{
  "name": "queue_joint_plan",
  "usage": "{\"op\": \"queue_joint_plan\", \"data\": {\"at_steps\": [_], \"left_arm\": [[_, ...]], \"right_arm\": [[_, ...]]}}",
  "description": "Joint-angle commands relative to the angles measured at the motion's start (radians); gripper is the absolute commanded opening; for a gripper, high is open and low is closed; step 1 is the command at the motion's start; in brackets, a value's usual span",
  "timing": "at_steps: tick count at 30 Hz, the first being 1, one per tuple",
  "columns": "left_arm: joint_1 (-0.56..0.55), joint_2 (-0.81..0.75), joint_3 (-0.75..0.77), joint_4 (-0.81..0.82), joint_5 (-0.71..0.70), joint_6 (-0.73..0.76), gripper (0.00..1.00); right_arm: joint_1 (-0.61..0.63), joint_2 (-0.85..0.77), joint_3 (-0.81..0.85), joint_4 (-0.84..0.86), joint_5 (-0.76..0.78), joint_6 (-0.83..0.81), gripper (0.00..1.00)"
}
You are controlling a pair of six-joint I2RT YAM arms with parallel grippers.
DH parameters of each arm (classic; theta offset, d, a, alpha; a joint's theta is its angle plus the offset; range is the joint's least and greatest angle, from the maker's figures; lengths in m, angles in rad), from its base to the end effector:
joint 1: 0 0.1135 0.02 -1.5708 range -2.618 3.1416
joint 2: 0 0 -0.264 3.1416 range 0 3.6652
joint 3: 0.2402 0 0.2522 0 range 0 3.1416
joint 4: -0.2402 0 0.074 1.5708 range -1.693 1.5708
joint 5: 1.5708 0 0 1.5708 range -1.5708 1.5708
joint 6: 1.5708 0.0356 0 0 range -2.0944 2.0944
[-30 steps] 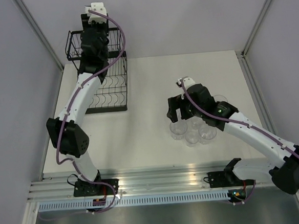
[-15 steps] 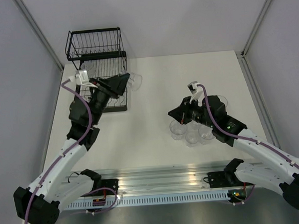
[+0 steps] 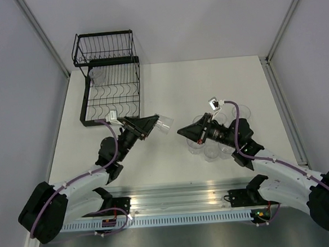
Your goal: Unload the cups from the dish rack
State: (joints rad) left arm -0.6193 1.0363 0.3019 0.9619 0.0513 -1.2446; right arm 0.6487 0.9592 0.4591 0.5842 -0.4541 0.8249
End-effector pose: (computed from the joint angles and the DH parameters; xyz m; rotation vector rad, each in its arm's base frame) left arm 0.1734 -0.1259 0.2458 -0.4251 1.4763 -1.5741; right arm 0.1641 0.1440 0.2737 -0.2672 1.6760 1.4848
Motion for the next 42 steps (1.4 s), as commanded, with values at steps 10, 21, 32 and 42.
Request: {"op": "queue_joint_plan", "data": {"at_steps": [10,21,32,42], "left_arm": [[-0.111,0.241,-0.024,0.475,-0.122,-0.253,0.02],[-0.197,0.203,-0.026,0.408,-0.171,-0.228,0.02],[-0.215,0.205,-0.041,0.391,-0.179,-0.227,0.02],[-0.232,0.226,-0.017,0.399,-0.165,-0.217,0.02]], "right_arm": [[-0.003,0.165,0.012,0.348,-0.077,0.094,0.01],[-0.001,0.223,0.036,0.35,-0.071,0.076,0.01],[-0.003,0.205,0.038,0.355,-0.081,0.091,0.98],[-0.001,0.205,0.047,0.332,-0.092,0.083,0.98]]}}
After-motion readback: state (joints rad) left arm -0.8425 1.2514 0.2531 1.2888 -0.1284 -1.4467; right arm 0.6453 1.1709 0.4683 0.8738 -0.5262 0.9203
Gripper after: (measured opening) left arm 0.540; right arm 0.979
